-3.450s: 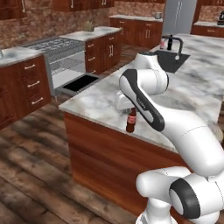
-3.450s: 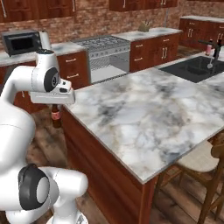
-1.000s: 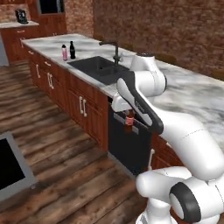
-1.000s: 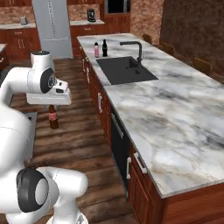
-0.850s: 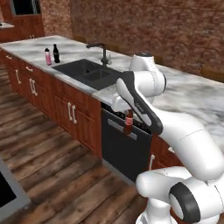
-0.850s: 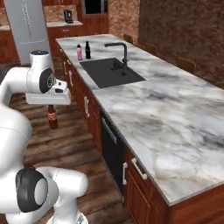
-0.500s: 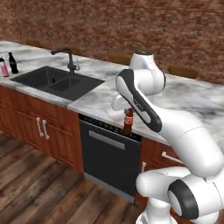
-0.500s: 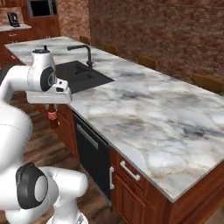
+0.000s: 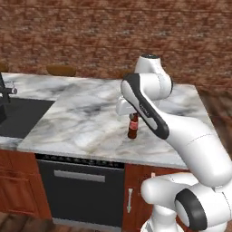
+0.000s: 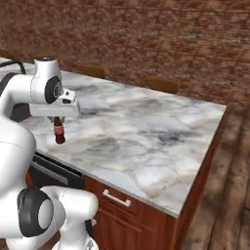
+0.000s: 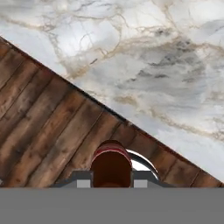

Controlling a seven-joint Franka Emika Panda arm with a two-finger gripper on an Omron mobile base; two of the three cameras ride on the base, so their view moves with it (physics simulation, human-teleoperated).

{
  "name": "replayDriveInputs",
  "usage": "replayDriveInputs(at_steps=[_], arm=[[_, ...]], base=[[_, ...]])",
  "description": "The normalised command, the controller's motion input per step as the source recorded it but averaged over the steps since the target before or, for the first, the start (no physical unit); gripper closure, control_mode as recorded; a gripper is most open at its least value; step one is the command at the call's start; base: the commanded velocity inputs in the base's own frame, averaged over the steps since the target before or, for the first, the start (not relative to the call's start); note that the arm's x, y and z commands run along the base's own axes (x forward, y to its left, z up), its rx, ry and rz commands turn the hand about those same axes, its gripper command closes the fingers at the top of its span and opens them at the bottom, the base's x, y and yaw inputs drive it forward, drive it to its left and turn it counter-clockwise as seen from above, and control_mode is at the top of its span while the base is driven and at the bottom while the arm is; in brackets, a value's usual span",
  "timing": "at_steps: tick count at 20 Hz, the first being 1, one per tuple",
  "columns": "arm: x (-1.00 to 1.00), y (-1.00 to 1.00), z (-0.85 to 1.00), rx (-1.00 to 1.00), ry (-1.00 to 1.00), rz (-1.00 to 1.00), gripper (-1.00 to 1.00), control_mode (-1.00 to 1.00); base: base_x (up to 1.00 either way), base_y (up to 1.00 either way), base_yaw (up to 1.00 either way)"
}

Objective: Place the large bottle from the dining counter next to the other large bottle outside the sink, and place the small bottle from the dining counter next to the other small bottle inside the sink.

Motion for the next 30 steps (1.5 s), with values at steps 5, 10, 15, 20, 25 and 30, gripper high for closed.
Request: replayDriveInputs(at_steps=[5,10,15,20,25,30], arm=[[0.00,0.00,0.00,0.00,0.00,0.00,1.00,1.00],[0.00,0.00,0.00,0.00,0.00,0.00,1.00,1.00],[0.00,0.00,0.00,0.00,0.00,0.00,1.00,1.00],[0.00,0.00,0.00,0.00,0.00,0.00,1.00,1.00],[0.00,0.00,0.00,0.00,0.00,0.00,1.00,1.00],[0.00,0.00,0.00,0.00,0.00,0.00,1.00,1.00]], base=[[0.99,0.67,-0.46],[0.70,0.96,-0.36],[-0.07,1.00,-0.22],[-0.42,1.00,-0.16],[-0.24,1.00,-0.14],[-0.04,1.00,-0.13]])
